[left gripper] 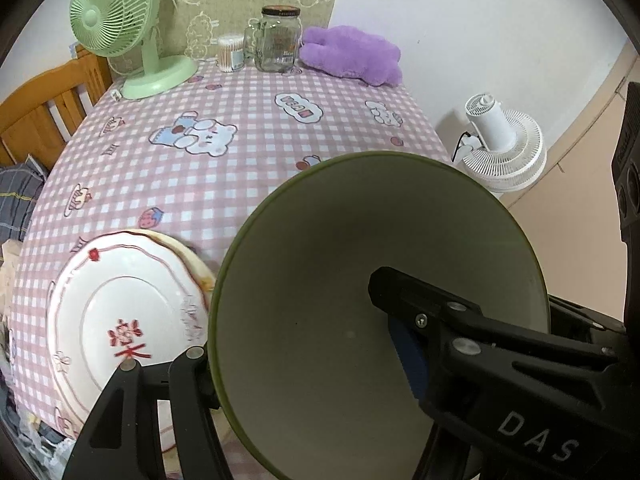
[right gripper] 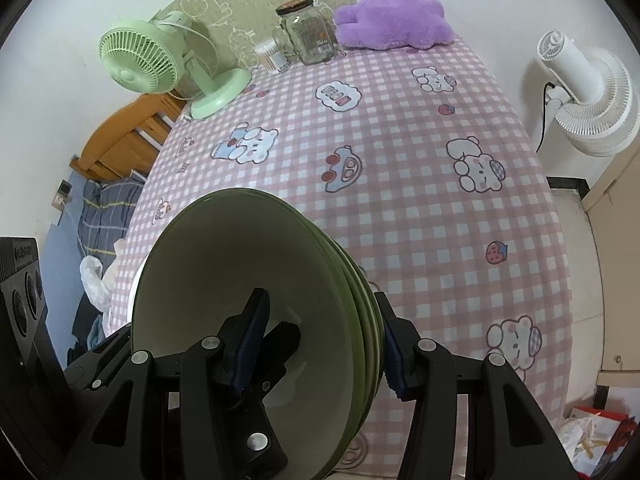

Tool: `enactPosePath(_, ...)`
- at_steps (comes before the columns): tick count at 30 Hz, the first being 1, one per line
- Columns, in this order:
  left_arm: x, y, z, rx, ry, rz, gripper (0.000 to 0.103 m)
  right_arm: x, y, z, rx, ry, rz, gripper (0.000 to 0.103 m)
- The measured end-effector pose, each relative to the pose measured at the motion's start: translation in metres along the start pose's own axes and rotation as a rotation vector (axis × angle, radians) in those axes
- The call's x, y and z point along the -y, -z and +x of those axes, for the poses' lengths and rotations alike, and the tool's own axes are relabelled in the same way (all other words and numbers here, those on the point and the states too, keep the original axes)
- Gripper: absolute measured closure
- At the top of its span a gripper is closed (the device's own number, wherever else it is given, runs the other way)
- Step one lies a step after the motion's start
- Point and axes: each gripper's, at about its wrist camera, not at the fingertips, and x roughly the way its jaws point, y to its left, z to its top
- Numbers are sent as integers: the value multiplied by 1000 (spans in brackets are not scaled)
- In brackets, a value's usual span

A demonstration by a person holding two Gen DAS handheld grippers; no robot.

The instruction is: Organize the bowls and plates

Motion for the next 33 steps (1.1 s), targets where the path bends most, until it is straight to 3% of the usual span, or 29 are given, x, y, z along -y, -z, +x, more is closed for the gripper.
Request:
enactPosePath(18, -87, 3, -51, 35, 8, 11, 35, -100, 8, -1, 49, 14, 4, 48)
enactPosePath(33, -161, 11, -56, 7, 14, 32, 35, -166, 18, 35, 37, 16, 28, 48)
